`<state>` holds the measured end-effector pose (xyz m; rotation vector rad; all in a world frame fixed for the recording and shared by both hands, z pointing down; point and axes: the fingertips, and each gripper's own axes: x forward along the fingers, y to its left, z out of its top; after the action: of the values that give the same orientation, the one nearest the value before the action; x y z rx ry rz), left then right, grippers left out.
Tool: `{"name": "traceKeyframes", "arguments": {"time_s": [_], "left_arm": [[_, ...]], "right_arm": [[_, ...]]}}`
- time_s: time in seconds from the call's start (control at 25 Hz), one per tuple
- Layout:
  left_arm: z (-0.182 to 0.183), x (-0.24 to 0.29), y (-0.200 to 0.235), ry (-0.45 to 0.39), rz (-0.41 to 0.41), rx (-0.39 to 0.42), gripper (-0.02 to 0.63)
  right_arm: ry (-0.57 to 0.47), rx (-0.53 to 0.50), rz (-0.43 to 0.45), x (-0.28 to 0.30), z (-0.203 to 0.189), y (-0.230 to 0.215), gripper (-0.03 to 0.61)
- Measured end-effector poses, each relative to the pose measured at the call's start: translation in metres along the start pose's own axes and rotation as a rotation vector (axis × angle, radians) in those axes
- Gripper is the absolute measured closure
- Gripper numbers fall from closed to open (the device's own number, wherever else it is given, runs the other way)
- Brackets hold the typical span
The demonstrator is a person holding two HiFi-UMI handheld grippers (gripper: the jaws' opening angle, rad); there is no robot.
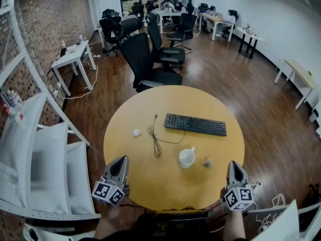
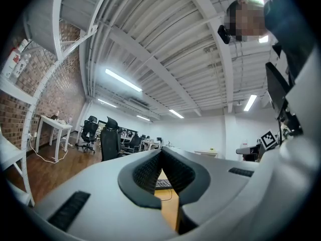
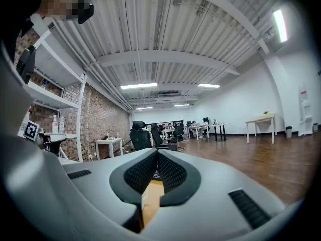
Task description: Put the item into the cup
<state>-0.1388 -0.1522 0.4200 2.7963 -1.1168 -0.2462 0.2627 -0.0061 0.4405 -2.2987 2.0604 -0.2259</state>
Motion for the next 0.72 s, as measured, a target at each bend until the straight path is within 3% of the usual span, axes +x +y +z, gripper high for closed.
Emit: {"name": "traceKeyframes", "arguments": {"time_s": [0.16,0.28,0.44,0.72], "left_arm": [[-0.002,0.013,-0.001,0.008,0.002,0.002,0.614],[0.003,0.030,-0.008,0.009,-0.030,0.020,0.614],[0.003,0.041,-0.014,0.011,-0.051,0.017,0.614],[-0.008,0.054,-0.016,0.032,-0.050,0.007,0.614]], "right_arm": [[0.010,0.017,0.013,0.009,0.010,-0.001,0.566],[0.029,0.025,0.054,0.022,0.008,-0.001,0.522],[0.038,-0.020,0.012,0.026,0.015,-0.001,0.522],[0.082,-0.010,-0.012,0.030,-0.008,-0.018,0.523]]}}
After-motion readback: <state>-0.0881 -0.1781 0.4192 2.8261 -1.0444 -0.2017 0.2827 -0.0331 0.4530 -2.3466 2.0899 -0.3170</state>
